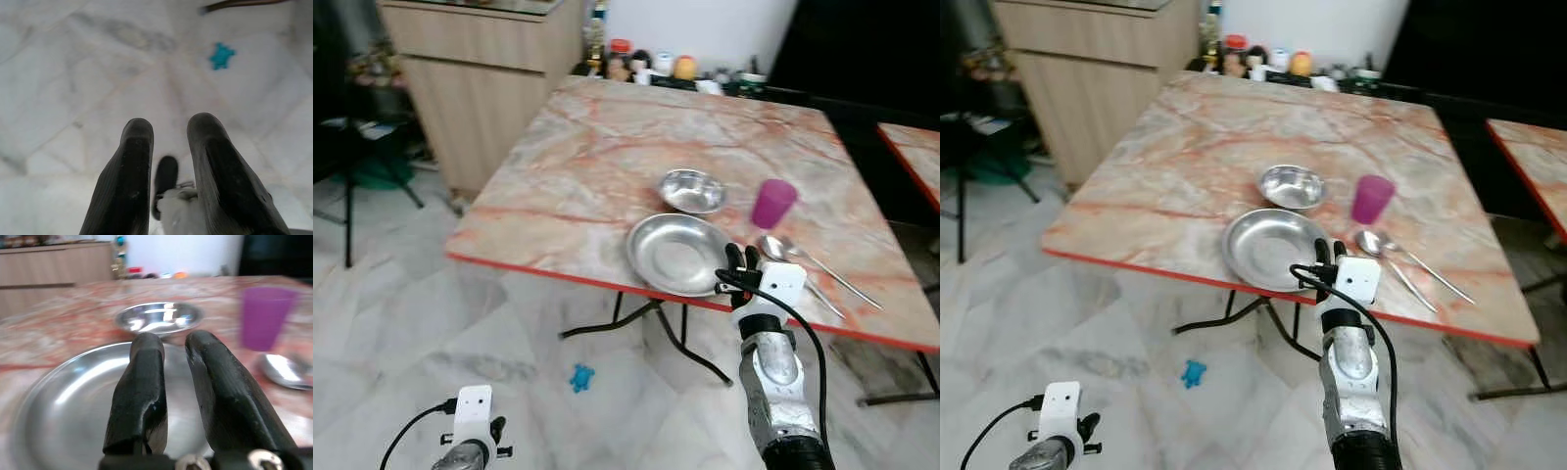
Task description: Setting the table
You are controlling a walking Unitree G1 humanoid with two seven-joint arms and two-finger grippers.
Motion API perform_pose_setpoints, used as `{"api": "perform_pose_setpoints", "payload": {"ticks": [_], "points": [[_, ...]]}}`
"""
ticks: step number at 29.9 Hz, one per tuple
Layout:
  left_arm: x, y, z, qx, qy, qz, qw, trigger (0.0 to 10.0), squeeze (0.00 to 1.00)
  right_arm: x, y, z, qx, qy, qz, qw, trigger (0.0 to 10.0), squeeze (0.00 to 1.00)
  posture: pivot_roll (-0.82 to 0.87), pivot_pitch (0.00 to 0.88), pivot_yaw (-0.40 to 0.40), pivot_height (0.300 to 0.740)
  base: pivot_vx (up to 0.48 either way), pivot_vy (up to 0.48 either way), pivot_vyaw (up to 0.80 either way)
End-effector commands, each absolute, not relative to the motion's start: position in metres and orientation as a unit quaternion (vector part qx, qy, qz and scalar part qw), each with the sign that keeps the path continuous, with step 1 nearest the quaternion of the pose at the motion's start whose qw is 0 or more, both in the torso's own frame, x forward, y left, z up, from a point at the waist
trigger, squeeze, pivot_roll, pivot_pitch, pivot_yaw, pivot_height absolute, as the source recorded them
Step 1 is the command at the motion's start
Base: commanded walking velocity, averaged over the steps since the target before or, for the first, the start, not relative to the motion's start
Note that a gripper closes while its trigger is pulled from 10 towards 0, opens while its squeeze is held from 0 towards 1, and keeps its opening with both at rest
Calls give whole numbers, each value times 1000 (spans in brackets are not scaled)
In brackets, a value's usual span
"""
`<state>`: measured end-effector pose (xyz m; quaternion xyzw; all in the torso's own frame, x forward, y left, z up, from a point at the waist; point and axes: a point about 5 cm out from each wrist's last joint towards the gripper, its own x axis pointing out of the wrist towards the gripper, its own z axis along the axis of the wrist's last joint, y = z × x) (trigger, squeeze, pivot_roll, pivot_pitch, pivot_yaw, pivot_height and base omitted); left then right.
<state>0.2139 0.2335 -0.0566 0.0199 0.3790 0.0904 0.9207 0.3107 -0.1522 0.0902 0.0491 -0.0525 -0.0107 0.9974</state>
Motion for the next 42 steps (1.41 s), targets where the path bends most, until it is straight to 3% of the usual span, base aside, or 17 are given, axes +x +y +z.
{"api": "perform_pose_setpoints", "payload": {"ticks": [1, 14, 34, 42], "points": [[210, 236, -58, 15, 382, 102, 918, 10000, 0, 308, -155, 87, 66, -44, -17, 997, 10000, 0, 185, 0, -109, 740, 0, 0, 0], [210, 234, -59, 15, 384, 97, 918, 10000, 0, 307, -158, 83, 69, -35, -16, 997, 10000, 0, 186, 0, -105, 740, 0, 0, 0], [209, 232, -60, 11, 385, 96, 918, 10000, 0, 307, -159, 84, 75, -36, -14, 996, 10000, 0, 184, 0, -109, 740, 275, 0, 0], [209, 232, -60, 13, 386, 95, 918, 10000, 0, 303, -161, 81, 83, -31, -24, 996, 10000, 0, 184, 0, -108, 740, 0, 0, 0]]}}
